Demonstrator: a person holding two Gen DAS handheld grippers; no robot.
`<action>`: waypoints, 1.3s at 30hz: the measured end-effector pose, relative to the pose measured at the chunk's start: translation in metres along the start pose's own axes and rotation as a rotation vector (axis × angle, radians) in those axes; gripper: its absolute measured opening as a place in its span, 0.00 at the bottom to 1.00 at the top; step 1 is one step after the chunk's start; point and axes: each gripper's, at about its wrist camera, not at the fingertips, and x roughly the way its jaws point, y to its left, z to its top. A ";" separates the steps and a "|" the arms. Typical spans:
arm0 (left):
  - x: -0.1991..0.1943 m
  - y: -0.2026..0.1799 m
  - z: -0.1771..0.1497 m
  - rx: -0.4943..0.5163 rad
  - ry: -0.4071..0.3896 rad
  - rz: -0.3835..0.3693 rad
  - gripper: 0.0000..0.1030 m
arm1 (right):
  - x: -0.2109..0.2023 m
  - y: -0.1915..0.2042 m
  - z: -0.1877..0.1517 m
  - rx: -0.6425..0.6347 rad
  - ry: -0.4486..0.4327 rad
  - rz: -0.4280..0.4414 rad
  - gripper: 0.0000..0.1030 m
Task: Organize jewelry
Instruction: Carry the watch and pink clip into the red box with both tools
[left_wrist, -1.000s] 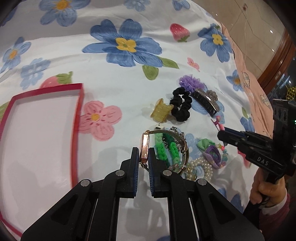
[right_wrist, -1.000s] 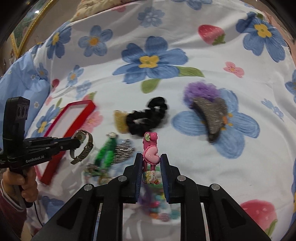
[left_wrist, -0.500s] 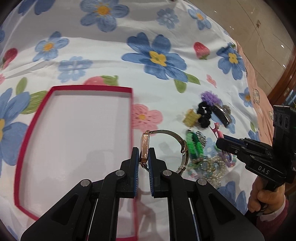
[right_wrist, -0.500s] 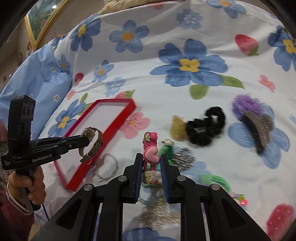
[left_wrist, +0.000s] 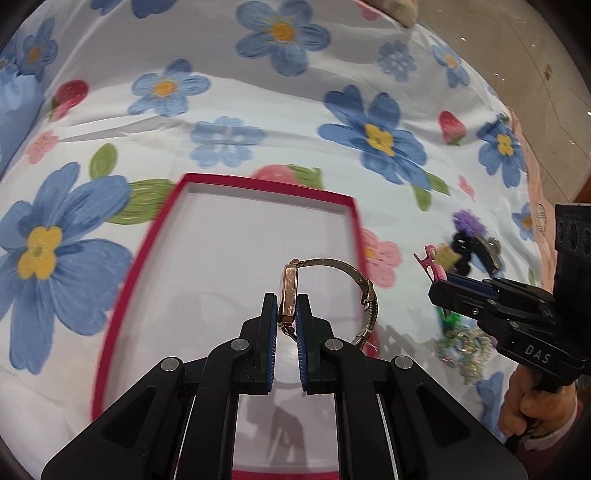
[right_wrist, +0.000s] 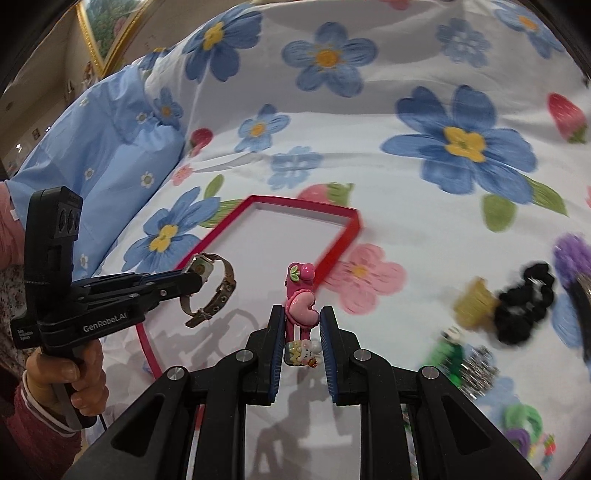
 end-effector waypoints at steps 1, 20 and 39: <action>0.002 0.006 0.001 -0.003 0.002 0.008 0.08 | 0.006 0.004 0.004 -0.006 0.004 0.007 0.18; 0.073 0.062 0.044 -0.011 0.075 0.132 0.08 | 0.118 0.023 0.053 -0.115 0.133 -0.050 0.18; 0.086 0.063 0.041 0.005 0.100 0.169 0.16 | 0.142 0.021 0.048 -0.171 0.197 -0.088 0.20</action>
